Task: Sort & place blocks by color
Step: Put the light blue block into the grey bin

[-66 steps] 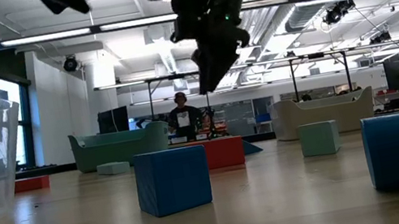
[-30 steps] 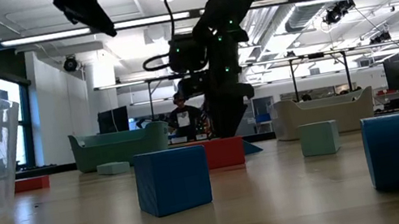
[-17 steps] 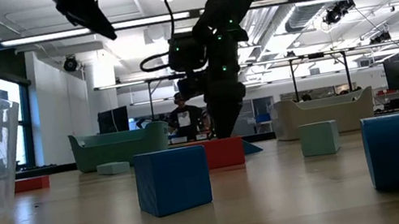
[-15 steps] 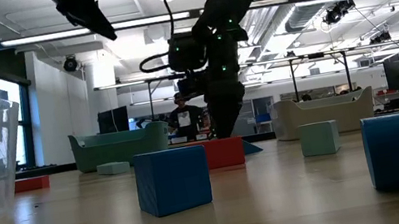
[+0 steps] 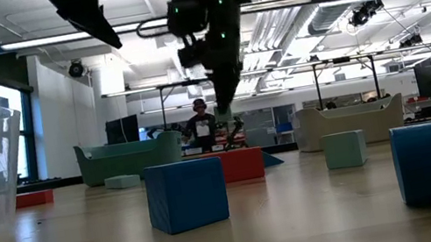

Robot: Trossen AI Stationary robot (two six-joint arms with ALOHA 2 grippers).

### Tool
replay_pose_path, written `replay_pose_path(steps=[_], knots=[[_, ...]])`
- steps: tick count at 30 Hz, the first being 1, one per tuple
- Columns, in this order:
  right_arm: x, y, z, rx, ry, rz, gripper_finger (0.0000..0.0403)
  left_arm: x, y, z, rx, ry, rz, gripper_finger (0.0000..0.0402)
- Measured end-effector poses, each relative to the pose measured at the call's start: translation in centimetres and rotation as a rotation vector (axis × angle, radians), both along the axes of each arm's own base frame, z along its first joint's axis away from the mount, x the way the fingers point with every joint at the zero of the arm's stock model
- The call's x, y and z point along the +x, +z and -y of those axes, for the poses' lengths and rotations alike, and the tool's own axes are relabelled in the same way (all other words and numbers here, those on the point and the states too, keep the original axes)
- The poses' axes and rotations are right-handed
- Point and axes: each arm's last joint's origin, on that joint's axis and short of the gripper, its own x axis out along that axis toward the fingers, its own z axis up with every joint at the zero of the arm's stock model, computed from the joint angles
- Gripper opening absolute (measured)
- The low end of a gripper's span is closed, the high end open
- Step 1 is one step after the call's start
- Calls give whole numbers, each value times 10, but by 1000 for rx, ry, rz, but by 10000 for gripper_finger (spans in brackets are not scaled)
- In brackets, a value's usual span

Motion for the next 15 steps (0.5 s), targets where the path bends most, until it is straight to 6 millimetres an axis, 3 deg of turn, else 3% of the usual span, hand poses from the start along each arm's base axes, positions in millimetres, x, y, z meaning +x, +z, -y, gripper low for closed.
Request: replay_pose_path(steps=[9, 15], knots=[[-7, 56, 5, -109, -38, 10, 107, -1, -1, 0, -4, 0, -13, 82], [-21, 80, 8, -163, -90, -46, 107, -2, -2, 1, -12, 6, -18, 82]])
